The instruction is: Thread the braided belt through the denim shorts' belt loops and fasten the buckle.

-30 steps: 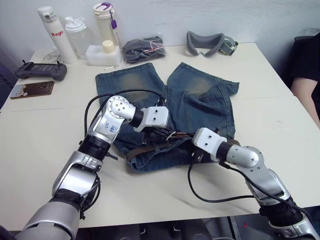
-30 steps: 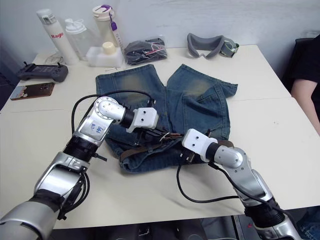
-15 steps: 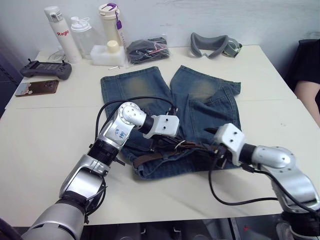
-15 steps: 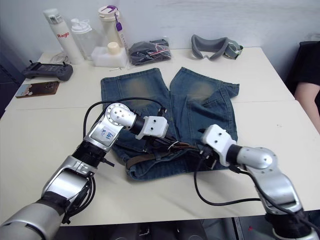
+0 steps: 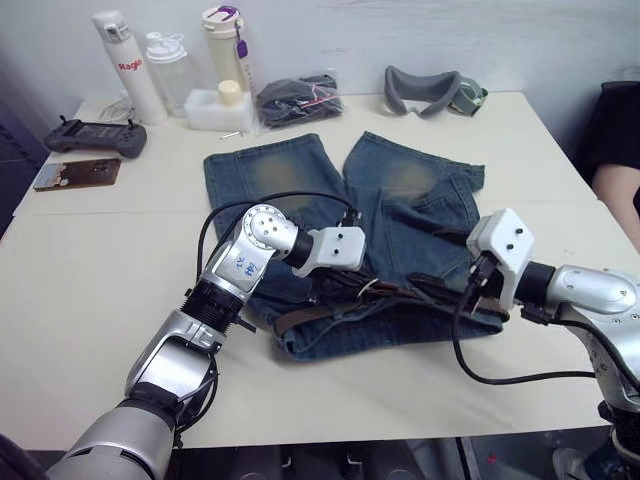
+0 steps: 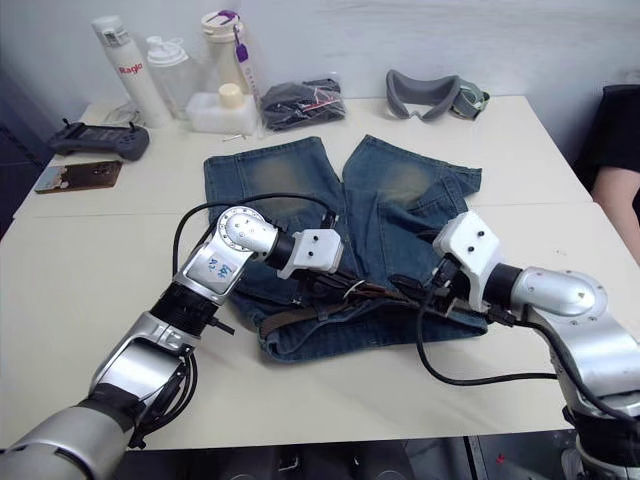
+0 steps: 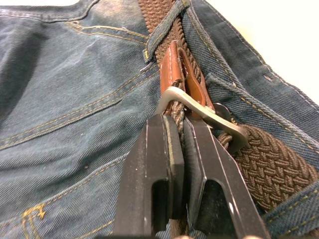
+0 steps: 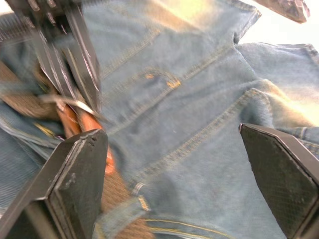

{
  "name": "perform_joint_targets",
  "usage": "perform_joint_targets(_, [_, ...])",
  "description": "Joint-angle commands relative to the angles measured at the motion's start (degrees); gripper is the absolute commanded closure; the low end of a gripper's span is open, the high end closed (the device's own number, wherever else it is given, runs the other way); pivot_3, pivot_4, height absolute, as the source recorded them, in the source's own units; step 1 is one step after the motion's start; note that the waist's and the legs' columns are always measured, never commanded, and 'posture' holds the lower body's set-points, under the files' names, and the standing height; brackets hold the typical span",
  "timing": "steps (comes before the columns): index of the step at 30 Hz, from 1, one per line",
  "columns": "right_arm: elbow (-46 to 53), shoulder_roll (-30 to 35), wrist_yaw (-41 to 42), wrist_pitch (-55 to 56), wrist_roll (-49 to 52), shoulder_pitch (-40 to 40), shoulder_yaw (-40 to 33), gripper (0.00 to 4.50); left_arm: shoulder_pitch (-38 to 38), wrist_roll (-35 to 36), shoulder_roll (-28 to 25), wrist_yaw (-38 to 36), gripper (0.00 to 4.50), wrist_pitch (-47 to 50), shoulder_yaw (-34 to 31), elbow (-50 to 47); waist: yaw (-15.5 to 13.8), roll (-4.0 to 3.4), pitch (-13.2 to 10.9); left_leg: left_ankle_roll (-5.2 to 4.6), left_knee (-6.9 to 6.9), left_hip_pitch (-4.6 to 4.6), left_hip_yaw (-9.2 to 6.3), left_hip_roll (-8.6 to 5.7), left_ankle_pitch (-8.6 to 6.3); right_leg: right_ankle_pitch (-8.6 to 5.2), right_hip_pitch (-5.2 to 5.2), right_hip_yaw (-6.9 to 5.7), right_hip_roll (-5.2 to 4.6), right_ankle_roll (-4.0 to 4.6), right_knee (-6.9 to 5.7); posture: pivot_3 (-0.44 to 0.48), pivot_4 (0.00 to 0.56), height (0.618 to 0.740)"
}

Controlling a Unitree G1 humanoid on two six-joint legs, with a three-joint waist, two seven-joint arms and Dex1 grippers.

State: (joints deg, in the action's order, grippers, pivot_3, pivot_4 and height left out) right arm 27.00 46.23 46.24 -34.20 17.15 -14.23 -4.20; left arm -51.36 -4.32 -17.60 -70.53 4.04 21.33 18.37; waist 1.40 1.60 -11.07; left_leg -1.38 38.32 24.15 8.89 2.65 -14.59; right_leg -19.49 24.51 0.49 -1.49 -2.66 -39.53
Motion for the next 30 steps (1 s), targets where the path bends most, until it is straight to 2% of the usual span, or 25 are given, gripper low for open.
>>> perform_joint_targets(1, [-1.81,0.32,-0.43,6.84,-5.10,0.36,3.88,0.04,0.11,2.05,0.67,0.84,4.50,0.77,-0.66,-3.52,0.07,0.00,0.00,0.01,0.00,0.00,0.00,0.00,0.00,0.00,0.00,0.00,0.00,0.00,-0.02,0.000,0.150,0.728])
perform_joint_targets(12, [-3.82,-1.10,-0.24,15.32,-11.15,2.93,9.61,0.04,0.22,1.70,1.09,1.27,4.50,1.26,-0.12,-3.98,0.12,0.00,0.00,0.05,-0.01,-0.01,0.00,0.03,0.03,0.00,0.01,-0.01,0.03,0.00,-0.03,0.000,0.150,0.728])
perform_joint_targets(22, [-3.44,2.07,2.56,17.79,-11.80,4.93,6.63,0.04,0.43,1.96,1.11,1.28,4.50,1.75,0.33,-4.60,0.13,0.00,0.00,0.07,-0.02,-0.04,0.00,0.04,0.04,-0.01,-0.01,-0.02,0.04,0.02,-0.03,0.000,0.150,0.728])
perform_joint_targets(30, [-3.09,-1.50,1.51,16.95,-11.59,2.53,8.29,0.04,0.52,1.95,1.24,1.20,4.50,1.85,0.52,-4.76,0.09,0.00,0.00,0.07,0.00,-0.04,-0.01,0.03,0.04,-0.01,-0.03,-0.02,0.02,0.02,-0.03,0.000,0.150,0.728])
